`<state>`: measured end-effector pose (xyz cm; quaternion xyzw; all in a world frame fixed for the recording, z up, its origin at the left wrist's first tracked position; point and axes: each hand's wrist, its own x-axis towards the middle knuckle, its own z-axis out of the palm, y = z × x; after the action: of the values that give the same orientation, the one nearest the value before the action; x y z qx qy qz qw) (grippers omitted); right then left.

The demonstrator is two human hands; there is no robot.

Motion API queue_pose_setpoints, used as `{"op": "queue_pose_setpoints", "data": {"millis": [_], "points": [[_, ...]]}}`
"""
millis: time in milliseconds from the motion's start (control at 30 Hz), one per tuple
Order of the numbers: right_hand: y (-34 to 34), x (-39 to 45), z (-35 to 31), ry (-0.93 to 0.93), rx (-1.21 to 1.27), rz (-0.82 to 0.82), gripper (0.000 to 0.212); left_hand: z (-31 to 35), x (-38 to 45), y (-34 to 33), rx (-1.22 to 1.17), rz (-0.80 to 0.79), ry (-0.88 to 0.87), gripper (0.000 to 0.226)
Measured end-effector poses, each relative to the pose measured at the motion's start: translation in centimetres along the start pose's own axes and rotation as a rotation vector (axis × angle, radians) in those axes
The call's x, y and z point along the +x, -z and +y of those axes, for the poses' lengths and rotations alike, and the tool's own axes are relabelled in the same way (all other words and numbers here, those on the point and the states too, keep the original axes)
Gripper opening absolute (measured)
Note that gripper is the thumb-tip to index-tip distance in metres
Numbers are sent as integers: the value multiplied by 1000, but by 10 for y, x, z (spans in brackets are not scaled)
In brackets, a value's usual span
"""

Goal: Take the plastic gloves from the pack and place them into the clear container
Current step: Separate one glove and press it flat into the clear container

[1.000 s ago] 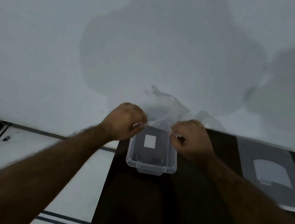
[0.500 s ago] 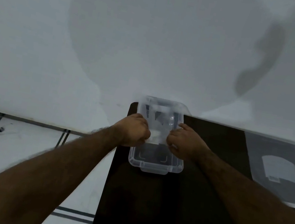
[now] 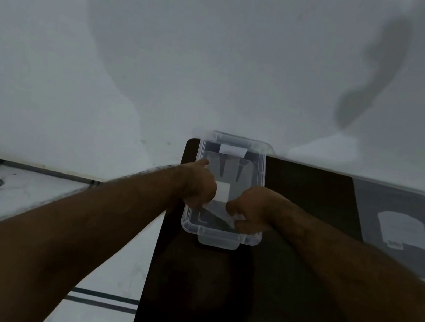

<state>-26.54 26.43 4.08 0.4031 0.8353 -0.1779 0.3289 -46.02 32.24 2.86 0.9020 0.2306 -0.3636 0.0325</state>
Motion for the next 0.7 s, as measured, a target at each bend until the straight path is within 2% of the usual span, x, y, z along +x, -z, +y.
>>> {"op": "queue_pose_setpoints", "data": {"millis": [133,233,367,533,700], "points": [[4,8,-5,-40,77,22,31,3,-2,8,-38,-74,11,43],[2,15,-5,-44,-15,79,24,2,-5,9,-19,-43,-2,37],[-6,23,-11,-75,-130,42,42,2,0,1,8,19,15,35],[-16,26,-13,-89,-149,121,49,7,7,2,82,33,83,32],[-14,30,-17,-88,-154,133,55,-3,17,1,118,121,145,34]]}}
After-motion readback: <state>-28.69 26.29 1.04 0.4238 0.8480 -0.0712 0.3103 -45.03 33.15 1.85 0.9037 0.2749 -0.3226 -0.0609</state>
